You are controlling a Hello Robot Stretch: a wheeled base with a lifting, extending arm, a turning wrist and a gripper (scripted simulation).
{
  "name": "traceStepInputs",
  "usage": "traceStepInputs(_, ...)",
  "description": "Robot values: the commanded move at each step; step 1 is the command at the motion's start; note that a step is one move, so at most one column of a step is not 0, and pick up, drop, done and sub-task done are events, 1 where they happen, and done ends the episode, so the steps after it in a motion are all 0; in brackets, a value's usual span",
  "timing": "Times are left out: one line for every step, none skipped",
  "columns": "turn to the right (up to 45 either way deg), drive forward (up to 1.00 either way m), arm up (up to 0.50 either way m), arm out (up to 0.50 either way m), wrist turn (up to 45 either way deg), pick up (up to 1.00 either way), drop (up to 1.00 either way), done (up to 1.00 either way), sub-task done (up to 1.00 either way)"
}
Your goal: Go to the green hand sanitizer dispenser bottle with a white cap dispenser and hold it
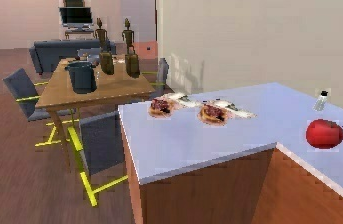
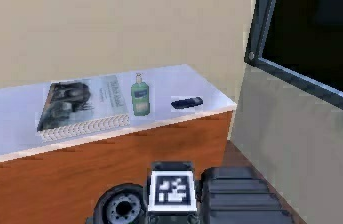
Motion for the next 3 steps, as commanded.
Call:
traceStepInputs(0.0, 0.00, 0.00, 0.48, 0.0, 0.00, 0.00, 0.00, 0.00)
traceStepInputs(0.0, 0.00, 0.00, 0.00, 45.0, 0.00, 0.00, 0.00, 0.00)
traceStepInputs(0.0, 0.00, 0.00, 0.00, 45.0, 0.00, 0.00, 0.00, 0.00)
